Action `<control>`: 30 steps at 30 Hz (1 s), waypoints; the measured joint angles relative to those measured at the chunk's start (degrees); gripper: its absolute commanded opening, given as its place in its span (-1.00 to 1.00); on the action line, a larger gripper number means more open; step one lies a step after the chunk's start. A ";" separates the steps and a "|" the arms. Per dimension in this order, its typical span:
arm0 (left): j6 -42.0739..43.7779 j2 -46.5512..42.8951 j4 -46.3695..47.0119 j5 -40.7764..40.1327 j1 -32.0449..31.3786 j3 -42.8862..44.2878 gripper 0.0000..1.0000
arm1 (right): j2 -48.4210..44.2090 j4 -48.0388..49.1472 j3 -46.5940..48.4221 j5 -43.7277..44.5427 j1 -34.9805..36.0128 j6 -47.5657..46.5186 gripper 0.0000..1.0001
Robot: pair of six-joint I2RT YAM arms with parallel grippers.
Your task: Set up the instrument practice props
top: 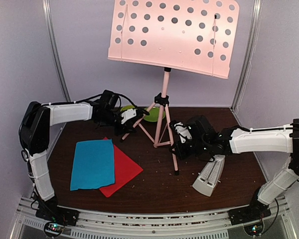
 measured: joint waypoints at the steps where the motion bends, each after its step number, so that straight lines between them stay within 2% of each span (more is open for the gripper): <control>1: 0.09 0.39 -0.24 0.07 0.00 0.50 -1.00 | 0.11 -0.33 0.20 0.33 0.20 0.17 -1.00; 7: 0.68 3.08 0.07 0.52 0.02 3.10 -1.00 | 1.62 -2.97 2.51 2.78 0.92 1.11 -1.00; 11: 0.83 3.98 0.37 -0.46 0.90 3.48 -0.83 | 3.82 -6.19 6.01 4.94 1.27 1.88 -1.00; 16: 0.63 5.31 1.38 -1.33 1.92 4.28 -0.51 | 6.23 -8.13 9.03 6.40 1.81 2.84 -1.00; 19: -0.35 5.64 -1.07 -6.62 2.19 4.66 -0.30 | 6.23 -9.31 9.07 7.04 2.32 3.30 -1.00; 25: -3.50 6.58 -5.51 -17.03 7.87 3.39 -0.10 | 6.19 -11.13 8.96 8.50 3.41 3.26 -1.00; 30: -6.86 1.55 -5.40 -17.57 9.42 -1.57 0.07 | 5.99 -11.28 8.76 8.66 3.26 2.40 -1.00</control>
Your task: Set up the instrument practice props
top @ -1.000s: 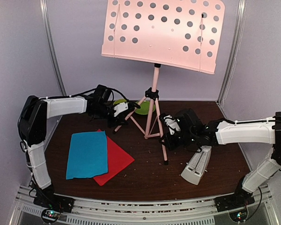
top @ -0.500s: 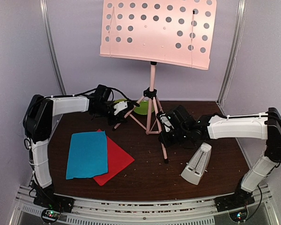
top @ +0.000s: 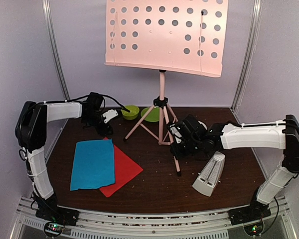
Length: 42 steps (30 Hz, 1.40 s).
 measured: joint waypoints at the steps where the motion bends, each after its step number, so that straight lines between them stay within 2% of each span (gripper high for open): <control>1: -0.57 -1.42 0.04 0.52 -0.22 -0.72 0.08 | -0.02 0.00 -0.04 0.00 -0.04 -0.17 -1.00; 10: -9.40 -13.81 7.67 4.68 -1.40 -6.69 0.16 | -2.60 -0.55 -2.23 -0.72 -1.16 -4.52 -1.00; 11: -10.40 -14.51 8.66 4.68 -1.40 -7.63 0.34 | -2.97 -0.70 -2.47 -0.92 -1.42 -4.98 -0.94; 12: -11.80 -15.39 10.27 4.61 -1.40 -9.18 0.52 | -3.32 -0.94 -2.67 -1.07 -1.73 -5.55 -0.87; 13: -13.09 -16.28 11.43 4.52 -1.40 -10.75 0.58 | -3.61 -1.18 -2.80 -1.25 -2.05 -6.10 -0.75; 14: -13.68 -17.05 12.17 4.37 -1.40 -12.02 0.83 | -3.78 -1.46 -2.82 -1.33 -2.29 -6.40 -0.62; 15: -14.97 -17.94 13.18 4.11 -1.40 -13.44 0.94 | -3.87 -1.64 -2.82 -1.38 -2.51 -6.67 -0.44; 17: -17.33 -20.52 14.86 2.89 -1.40 -16.55 0.96 | -3.93 -1.92 -2.82 -1.46 -2.82 -7.89 -0.06; 19: -19.50 -23.06 16.52 0.98 -1.40 -18.73 0.96 | -4.35 -3.52 -2.82 -1.64 -2.80 -9.70 0.17; 25: -25.66 -30.23 21.53 -5.75 -1.40 -23.67 0.96 | -6.14 -5.16 -2.64 -2.56 -2.73 -10.62 0.75; 29: -30.77 -33.14 21.70 -11.21 -1.18 -24.39 0.96 | -7.48 -5.60 -1.31 -2.56 -2.73 -10.75 0.98; 32: -33.29 -34.88 18.62 -12.48 -0.94 -24.00 0.96 | -8.92 -5.51 -0.24 -2.12 -2.73 -10.78 1.00; 37: -34.97 -37.97 9.55 -9.46 -0.96 -23.37 0.96 | -12.72 -4.66 -0.07 0.00 -2.75 -10.64 1.00; 42: -35.60 -42.75 1.05 -8.81 -4.42 -25.31 0.96 | -18.12 -0.02 -2.27 2.25 -2.75 -9.27 1.00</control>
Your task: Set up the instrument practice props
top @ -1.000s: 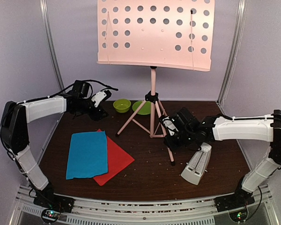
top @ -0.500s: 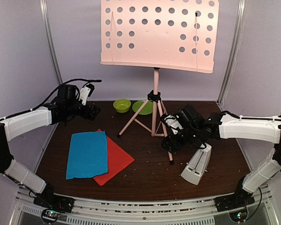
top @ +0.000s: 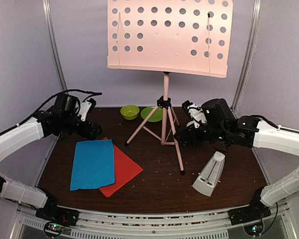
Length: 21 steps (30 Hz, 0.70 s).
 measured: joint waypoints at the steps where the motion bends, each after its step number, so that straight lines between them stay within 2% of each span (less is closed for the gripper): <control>1: -0.04 -0.85 -1.92 -0.37 -1.97 -0.68 0.96 | -0.90 1.01 -0.74 0.44 0.00 0.46 1.00; 6: -1.38 -1.97 -9.29 -0.72 -11.30 -2.80 0.96 | -4.98 5.18 -5.07 1.29 -0.11 1.70 1.00; 13: -6.60 -7.61 -14.78 1.68 -16.50 -8.48 0.95 | -5.31 5.79 -5.33 -1.14 -0.15 1.73 1.00; 16: -8.85 -7.98 -15.89 1.81 -20.06 -8.59 0.81 | -5.25 5.79 -5.35 -3.93 -0.15 1.75 1.00; 21: -11.87 -0.48 -19.87 -0.22 -25.83 -5.29 0.49 | -5.25 6.47 -5.35 -9.97 -0.15 1.92 1.00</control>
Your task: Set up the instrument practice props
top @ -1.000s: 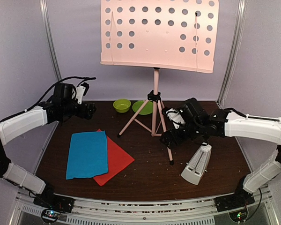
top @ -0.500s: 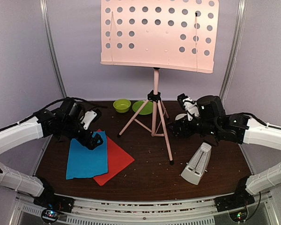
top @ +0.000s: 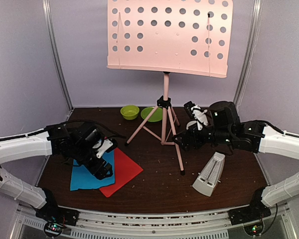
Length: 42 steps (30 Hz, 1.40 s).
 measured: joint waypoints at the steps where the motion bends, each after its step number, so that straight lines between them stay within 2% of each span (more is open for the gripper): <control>1: -0.50 1.77 -0.61 -0.57 -1.16 0.66 0.44 | 0.02 0.35 -0.02 -1.22 0.00 0.02 1.00; 8: -0.35 7.72 -1.66 -0.72 -4.04 1.07 0.10 | 0.31 3.15 -0.48 -6.36 0.00 0.31 1.00; 18: 3.82 16.61 -0.94 0.33 -4.44 1.60 -0.06 | 0.31 4.63 -1.88 -7.80 0.00 0.81 1.00; 27: 6.95 23.32 0.94 -0.26 -4.44 2.64 -0.34 | 0.31 5.18 -2.69 -7.80 0.00 1.51 1.00; 32: 7.52 24.85 1.73 -1.11 -4.44 2.97 -0.60 | 0.31 5.16 -2.69 -7.78 0.00 1.49 1.00; 35: 7.63 24.85 1.62 -1.46 -4.44 3.52 -1.00 | 0.31 5.16 -2.69 -7.78 0.00 1.49 1.00; 42: 7.63 21.44 -1.75 -1.84 -4.44 4.83 -1.00 | 0.31 5.57 -2.69 -7.82 0.00 1.01 1.00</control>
